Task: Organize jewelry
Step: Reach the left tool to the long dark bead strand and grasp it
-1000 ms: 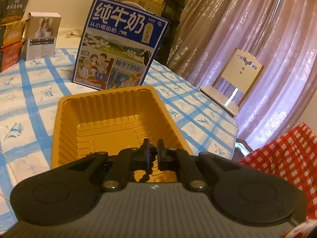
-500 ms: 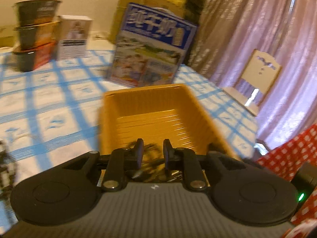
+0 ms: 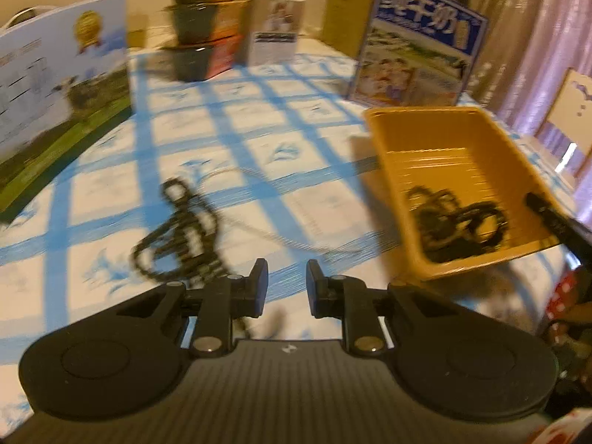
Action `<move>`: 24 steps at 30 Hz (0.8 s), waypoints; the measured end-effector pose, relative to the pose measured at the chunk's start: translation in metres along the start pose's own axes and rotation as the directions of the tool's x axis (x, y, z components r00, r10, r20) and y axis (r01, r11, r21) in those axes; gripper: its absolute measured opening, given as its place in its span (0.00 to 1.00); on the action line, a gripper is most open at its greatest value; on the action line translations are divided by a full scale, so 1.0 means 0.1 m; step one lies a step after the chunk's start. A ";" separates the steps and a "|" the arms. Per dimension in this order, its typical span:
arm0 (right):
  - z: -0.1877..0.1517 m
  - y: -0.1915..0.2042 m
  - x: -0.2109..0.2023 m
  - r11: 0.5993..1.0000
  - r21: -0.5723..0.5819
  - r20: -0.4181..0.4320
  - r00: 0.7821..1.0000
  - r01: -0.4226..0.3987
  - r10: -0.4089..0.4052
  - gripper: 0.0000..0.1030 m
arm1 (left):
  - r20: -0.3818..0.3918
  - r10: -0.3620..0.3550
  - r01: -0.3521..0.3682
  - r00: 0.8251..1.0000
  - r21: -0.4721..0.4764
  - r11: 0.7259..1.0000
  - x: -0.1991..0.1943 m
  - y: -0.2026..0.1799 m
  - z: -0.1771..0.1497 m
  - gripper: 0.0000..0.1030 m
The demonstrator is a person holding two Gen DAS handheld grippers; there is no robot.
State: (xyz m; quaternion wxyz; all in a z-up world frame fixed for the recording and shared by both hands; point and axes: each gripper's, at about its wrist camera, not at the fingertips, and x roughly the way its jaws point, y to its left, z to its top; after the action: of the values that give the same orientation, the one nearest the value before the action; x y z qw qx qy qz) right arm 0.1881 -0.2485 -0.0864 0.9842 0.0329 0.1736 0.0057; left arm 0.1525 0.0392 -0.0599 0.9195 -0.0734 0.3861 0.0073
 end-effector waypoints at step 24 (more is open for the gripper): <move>-0.01 -0.01 0.02 1.000 -0.003 -0.004 1.000 0.007 -0.007 0.07 | -0.049 0.198 -0.198 0.979 0.007 0.980 0.59 0.33 0.14 0.54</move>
State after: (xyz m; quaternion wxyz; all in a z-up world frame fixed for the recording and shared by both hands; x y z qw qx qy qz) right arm 0.1895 -0.2499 -0.0881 0.9839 0.0307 0.1758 0.0024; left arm 0.2016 0.0716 -0.0961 0.9045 -0.0335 0.4141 0.0967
